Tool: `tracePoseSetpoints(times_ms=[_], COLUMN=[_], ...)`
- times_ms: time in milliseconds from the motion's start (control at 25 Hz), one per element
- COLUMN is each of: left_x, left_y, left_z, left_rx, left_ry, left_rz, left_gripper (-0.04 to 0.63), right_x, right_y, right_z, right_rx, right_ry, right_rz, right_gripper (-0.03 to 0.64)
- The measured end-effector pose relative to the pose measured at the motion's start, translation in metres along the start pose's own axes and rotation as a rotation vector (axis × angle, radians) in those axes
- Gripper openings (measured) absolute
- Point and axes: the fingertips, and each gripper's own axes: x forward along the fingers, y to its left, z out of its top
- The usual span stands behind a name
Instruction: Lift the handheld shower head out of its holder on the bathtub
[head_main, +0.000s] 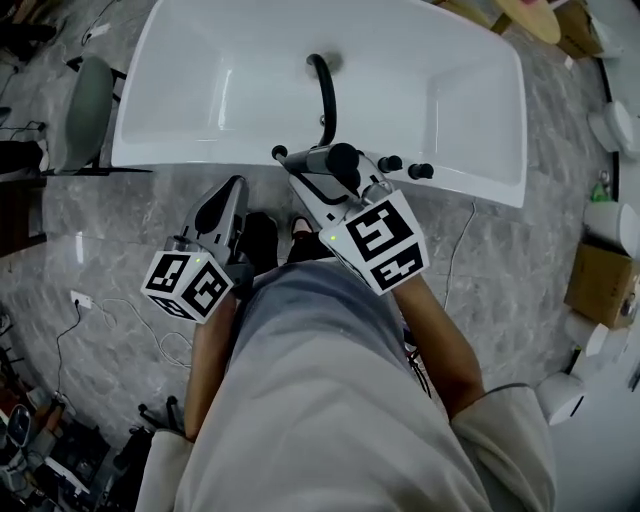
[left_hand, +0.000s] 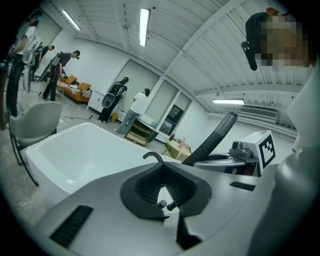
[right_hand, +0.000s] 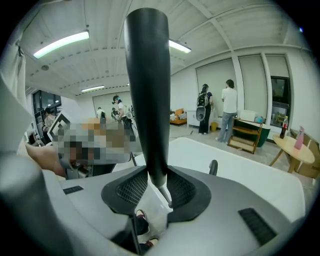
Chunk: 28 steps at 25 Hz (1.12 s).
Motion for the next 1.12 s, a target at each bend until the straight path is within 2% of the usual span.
tracePoseSetpoints(times_ms=[480,840,1120], left_x=[0.001,-0.008,-0.022], left_y=[-0.011,-0.011,-0.002], left_z=[-0.001,0.005,0.012], left_rx=[0.007,0.007,-0.002], left_ry=[-0.008,-0.036,-0.05], left_rz=[0.002,0.015,0.019], left_gripper=[0.006,0.006,0.006], right_x=[-0.03,-0.037,-0.035], right_y=[0.0,0.003,0.015], right_z=[0.018,0.022,0.037], right_rx=[-0.04,-0.024,-0.055], right_ry=[-0.053,-0.089,-0.093], right_rz=[0.044,0.02,0.022], right_gripper=[0.132,0.131,0.131])
